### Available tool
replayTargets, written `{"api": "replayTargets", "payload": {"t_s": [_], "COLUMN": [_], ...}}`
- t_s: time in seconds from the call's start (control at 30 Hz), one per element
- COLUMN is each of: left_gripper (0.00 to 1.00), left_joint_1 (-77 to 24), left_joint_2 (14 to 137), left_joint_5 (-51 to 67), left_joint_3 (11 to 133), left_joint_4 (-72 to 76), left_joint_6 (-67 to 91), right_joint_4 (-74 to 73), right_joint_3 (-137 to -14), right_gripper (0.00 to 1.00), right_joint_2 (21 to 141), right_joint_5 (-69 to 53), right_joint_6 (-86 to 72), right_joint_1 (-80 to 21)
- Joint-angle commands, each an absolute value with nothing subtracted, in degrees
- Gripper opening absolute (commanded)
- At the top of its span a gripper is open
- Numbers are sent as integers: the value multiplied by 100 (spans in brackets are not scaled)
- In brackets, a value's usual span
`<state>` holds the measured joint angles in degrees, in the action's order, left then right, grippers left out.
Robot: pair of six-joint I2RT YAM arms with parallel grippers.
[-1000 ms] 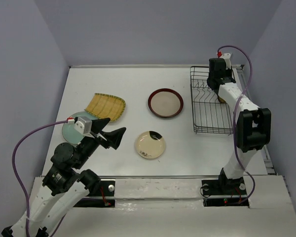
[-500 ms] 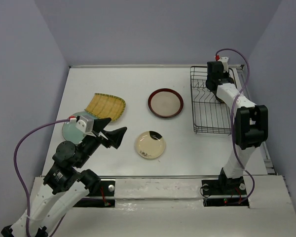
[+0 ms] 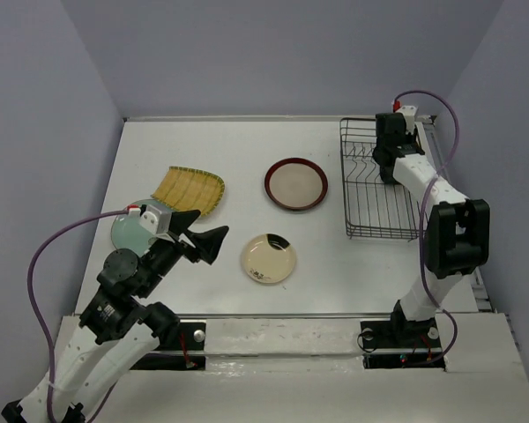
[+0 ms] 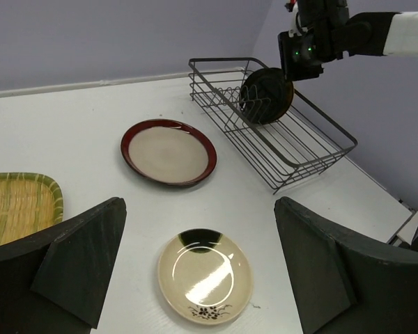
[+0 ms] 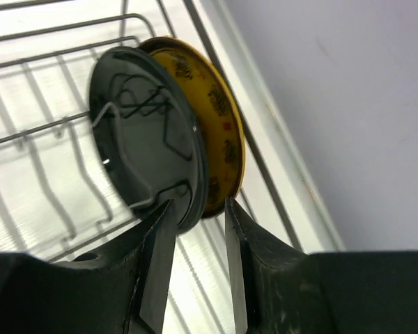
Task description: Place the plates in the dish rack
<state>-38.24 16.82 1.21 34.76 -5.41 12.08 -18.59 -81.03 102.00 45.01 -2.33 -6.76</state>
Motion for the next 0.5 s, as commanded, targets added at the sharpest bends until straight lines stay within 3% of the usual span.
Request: {"api": "replayTargets", "payload": {"t_s": [0.0, 0.27, 0.47], "left_gripper": [99, 99, 99], "left_joint_1": [-3814, -3771, -3744], "left_joint_2": [1854, 2293, 3435], "left_joint_5": [88, -211, -37], "left_joint_3": [3700, 3656, 3735], "left_joint_4": [-264, -263, -571], "left_joint_6": [1160, 1529, 2197], "right_joint_4": [-1986, -1389, -1099], "right_joint_3": [-7823, -6778, -5960], "right_gripper": [40, 40, 40], "right_joint_2": [9256, 7929, 7261], "right_joint_5": [3404, 1856, 643], "right_joint_6": [-1115, -1652, -2118], "right_joint_1": [-878, -2143, -2645]}}
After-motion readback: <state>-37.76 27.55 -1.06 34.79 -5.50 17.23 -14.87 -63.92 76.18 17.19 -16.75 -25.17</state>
